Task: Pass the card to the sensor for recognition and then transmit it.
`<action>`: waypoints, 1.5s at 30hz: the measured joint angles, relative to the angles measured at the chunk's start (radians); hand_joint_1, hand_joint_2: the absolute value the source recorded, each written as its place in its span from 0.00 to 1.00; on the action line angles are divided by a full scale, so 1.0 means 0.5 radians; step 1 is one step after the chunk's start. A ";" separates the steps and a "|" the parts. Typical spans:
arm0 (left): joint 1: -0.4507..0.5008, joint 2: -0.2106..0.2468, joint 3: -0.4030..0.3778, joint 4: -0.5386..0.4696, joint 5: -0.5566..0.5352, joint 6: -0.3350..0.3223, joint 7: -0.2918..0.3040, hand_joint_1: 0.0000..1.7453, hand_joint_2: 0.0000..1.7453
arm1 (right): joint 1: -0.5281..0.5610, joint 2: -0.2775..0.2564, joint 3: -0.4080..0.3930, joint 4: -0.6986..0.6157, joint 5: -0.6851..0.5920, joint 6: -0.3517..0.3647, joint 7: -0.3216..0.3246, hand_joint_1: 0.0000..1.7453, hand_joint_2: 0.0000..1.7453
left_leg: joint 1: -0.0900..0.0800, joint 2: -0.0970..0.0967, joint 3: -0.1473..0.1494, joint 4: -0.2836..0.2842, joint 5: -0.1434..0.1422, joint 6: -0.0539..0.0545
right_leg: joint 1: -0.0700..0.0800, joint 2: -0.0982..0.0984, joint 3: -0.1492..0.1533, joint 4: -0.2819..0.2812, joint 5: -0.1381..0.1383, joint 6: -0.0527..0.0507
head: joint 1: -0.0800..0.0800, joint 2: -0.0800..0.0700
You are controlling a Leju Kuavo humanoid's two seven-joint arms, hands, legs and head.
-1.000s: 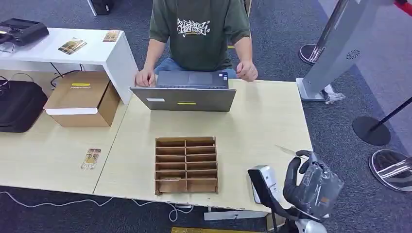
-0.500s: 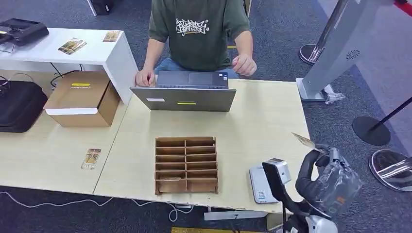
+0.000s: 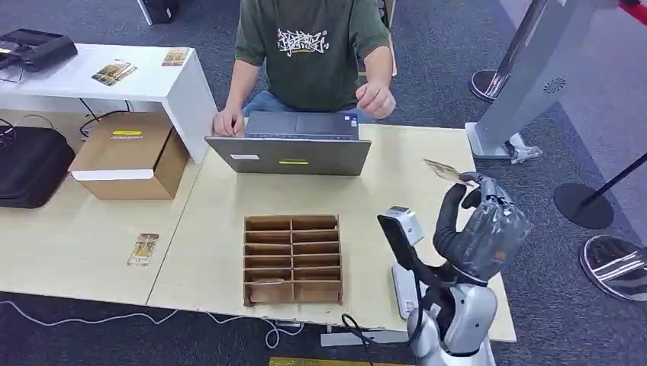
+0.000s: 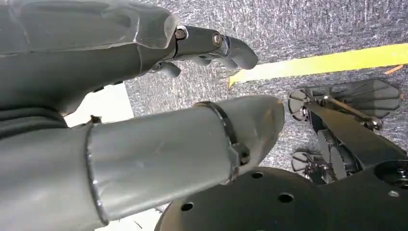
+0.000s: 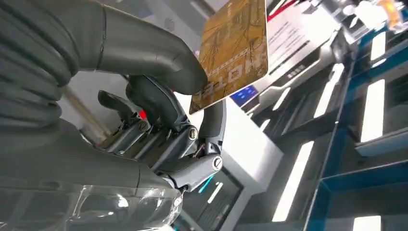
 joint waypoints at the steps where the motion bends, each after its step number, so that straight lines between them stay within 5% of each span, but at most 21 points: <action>1: 0.000 0.000 0.000 0.000 -0.002 -0.003 0.000 0.00 0.00 | -0.034 0.000 0.015 0.027 0.000 0.003 -0.001 1.00 1.00 | 0.000 0.000 0.000 0.000 0.000 0.000 | 0.000 0.000 0.000 0.000 0.000 0.000 | 0.001 0.000; 24: -0.028 0.065 -0.012 0.058 -0.091 0.017 0.018 0.00 0.00 | -0.686 0.001 0.172 0.673 -0.015 -0.025 -0.056 1.00 1.00 | 0.000 0.000 0.000 0.000 0.000 0.000 | 0.000 0.000 0.000 0.000 0.001 -0.001 | 0.001 0.000; 45: -0.074 0.138 -0.188 0.158 -0.217 0.008 0.051 0.00 0.00 | -1.461 0.015 0.171 1.792 0.121 -0.050 0.121 1.00 1.00 | 0.000 -0.001 0.000 0.001 0.003 -0.001 | 0.000 0.000 0.000 0.001 0.002 -0.001 | 0.000 0.000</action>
